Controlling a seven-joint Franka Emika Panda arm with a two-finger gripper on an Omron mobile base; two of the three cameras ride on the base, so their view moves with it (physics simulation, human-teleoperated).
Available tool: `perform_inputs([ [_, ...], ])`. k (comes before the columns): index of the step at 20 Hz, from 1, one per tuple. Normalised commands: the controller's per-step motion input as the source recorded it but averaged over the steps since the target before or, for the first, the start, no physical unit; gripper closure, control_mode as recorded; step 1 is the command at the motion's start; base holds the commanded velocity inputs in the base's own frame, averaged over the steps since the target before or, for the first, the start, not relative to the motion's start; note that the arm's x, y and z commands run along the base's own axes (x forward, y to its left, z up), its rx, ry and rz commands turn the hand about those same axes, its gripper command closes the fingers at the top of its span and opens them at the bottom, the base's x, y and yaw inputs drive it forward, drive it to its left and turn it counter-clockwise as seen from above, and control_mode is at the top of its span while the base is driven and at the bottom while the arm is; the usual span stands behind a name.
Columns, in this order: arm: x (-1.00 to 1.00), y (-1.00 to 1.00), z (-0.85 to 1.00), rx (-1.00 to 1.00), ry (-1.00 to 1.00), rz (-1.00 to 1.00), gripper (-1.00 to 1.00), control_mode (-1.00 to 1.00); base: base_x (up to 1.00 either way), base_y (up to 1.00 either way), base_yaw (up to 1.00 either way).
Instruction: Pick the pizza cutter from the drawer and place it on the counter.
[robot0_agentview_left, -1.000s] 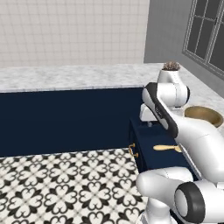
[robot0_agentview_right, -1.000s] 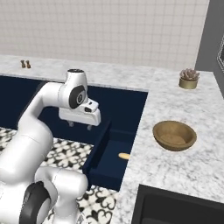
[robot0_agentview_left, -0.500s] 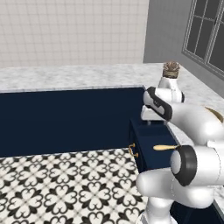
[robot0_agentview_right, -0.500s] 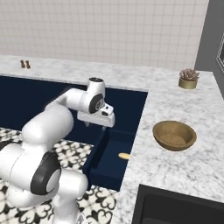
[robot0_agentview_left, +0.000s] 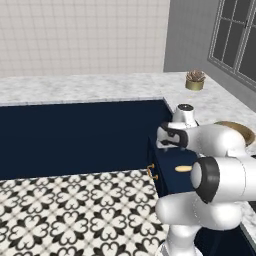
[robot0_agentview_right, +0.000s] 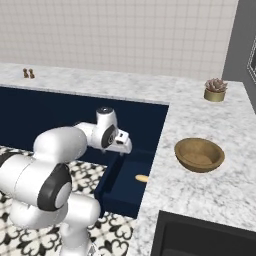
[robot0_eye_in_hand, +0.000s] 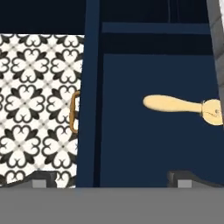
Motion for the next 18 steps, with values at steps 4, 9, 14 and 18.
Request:
perform_inputs([
  [4, 0.92, 0.01, -0.27, -0.12, 0.00, 0.00, -1.00, -1.00, 0.00, 0.00, 0.00],
  [9, 0.51, 0.35, -0.17, -0.08, 0.06, 0.00, -1.00, -1.00, 0.00, 0.00, 0.00],
  [14, 0.53, 0.00, -0.20, 0.03, 0.30, 0.00, -1.00, -1.00, 0.00, 0.00, 0.00],
  [18, 0.67, -0.12, -0.54, 0.13, 0.26, 0.00, -1.00, -1.00, 0.00, 0.00, 0.00],
])
